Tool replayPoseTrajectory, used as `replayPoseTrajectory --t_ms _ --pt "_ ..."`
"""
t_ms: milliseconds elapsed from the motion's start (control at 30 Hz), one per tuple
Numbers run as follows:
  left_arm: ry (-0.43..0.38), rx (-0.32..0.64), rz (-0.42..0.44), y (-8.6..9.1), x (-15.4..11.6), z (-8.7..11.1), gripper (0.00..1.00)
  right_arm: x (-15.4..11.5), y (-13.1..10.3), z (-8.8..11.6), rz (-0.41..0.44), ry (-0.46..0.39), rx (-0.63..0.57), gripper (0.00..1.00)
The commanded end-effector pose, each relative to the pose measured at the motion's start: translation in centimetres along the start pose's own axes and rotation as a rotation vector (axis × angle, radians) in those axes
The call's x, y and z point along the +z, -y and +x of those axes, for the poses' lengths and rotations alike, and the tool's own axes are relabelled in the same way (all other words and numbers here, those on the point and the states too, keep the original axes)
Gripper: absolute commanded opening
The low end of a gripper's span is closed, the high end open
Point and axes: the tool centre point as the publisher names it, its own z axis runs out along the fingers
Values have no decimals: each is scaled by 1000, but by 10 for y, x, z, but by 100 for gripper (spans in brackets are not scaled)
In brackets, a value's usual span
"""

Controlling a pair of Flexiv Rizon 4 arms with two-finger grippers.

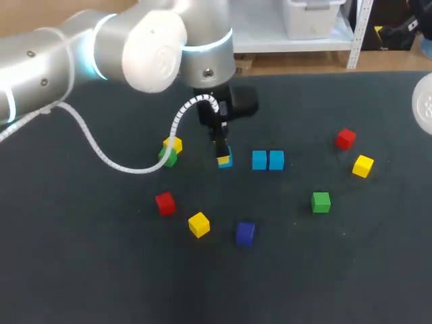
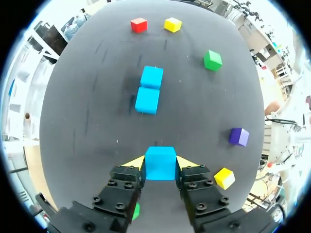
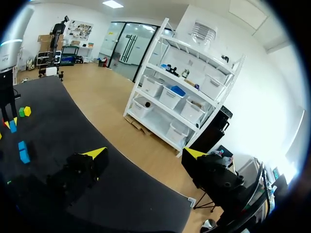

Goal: Place the blue cubes, place green cubes on the blue cubes, place the yellow cubes on the green cubes, then place the red cubes on the yellow cubes, and place purple cube on the red cubes.

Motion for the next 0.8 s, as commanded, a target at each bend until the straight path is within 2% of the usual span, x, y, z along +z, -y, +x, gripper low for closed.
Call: replayPoseTrajectory --t_ms 33,267,500,800 --pt "-1 39 13 -2 1 -11 0 -1 -1 -1 3 -3 1 100" --pt "-28 112 -3 6 10 -13 0 -1 -1 -1 3 -3 1 100" --pt "-52 124 -8 5 18 -15 0 -1 -1 -1 3 -3 1 100" --pt "-60 126 -11 1 23 -30 0 -1 -1 -1 3 -3 1 100"
